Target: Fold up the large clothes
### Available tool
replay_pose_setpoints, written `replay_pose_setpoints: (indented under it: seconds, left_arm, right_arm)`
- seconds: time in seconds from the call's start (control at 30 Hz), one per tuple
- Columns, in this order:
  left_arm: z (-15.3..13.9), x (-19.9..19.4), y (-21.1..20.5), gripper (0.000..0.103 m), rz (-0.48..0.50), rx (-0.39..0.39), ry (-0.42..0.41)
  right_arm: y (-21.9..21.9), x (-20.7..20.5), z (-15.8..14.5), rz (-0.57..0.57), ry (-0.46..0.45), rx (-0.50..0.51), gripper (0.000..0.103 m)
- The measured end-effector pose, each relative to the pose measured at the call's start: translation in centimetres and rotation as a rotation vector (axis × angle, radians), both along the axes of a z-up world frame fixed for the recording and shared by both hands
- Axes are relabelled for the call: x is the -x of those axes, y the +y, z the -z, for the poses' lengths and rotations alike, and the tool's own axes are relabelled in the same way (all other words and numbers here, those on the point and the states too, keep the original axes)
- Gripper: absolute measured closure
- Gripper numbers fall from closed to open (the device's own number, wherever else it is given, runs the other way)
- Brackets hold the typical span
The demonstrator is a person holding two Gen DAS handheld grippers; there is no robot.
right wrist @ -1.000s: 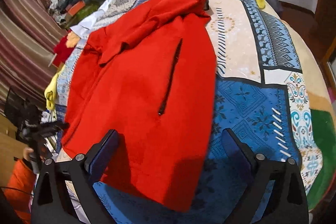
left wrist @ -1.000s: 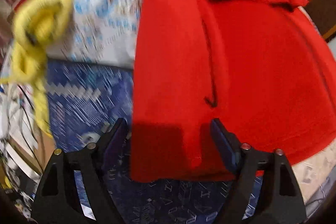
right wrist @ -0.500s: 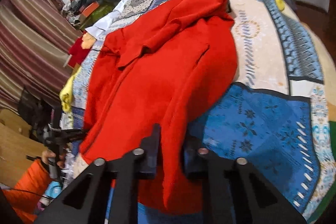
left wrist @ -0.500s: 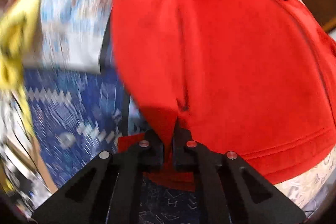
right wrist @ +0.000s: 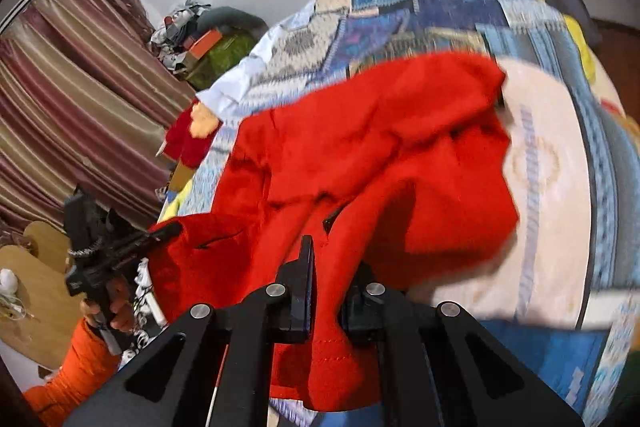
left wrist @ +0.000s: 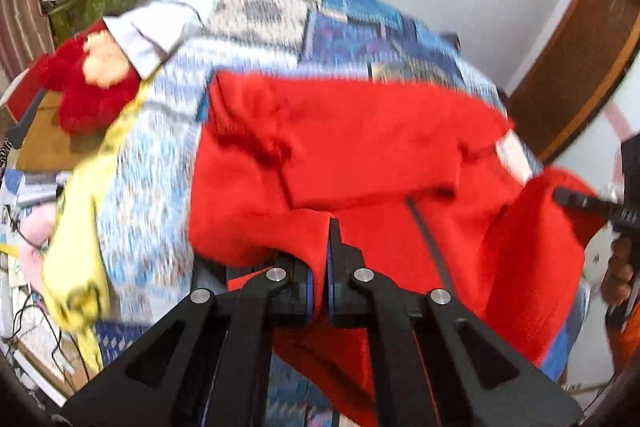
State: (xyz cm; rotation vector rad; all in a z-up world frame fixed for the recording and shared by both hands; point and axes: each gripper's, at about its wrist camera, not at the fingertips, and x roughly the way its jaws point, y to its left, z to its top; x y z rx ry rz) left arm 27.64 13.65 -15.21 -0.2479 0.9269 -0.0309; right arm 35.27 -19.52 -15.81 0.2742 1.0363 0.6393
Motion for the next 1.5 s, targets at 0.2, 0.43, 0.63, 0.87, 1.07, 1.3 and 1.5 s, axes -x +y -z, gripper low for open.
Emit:
replay_pose_setpoints:
  seconds: [0.2, 0.43, 0.63, 0.87, 1.07, 1.3, 1.5]
  left_arm:
    - [-2.3, -5.9, 3.8, 0.099, -0.126, -0.009, -0.073]
    - [0.4, -14.0, 9.6, 0.099, -0.304, -0.004, -0.051]
    - [6.2, -20.5, 10.5, 0.099, -0.323, -0.088, 0.082]
    - [10.4, -22.2, 10.1, 0.097, -0.301, -0.175, 0.164]
    - [10.9, -22.9, 8.7, 0.094, -0.274, -0.278, 0.197]
    - [11.2, -23.3, 8.8, 0.094, -0.316, -0.319, 0.251]
    - [7.9, -22.1, 5.7, 0.072, -0.155, -0.42, 0.196]
  right_arm:
    - [-0.1, -5.6, -1.8, 0.07, -0.07, 0.027, 0.096]
    - [-0.8, -14.6, -0.7, 0.198, -0.067, 0.074, 0.096]
    - [0.1, -20.8, 2.7, 0.244, -0.036, 0.172, 0.096]
    - [-3.1, -23.1, 5.4, 0.142, 0.119, 0.01, 0.095]
    - [-4.3, -22.1, 3.2, 0.049, 0.134, 0.018, 0.095]
    - [-7.1, -20.5, -1.3, 0.21, -0.042, 0.257, 0.095]
    - [-12.8, -18.0, -3.0, 0.328, -0.069, 0.316, 0.095]
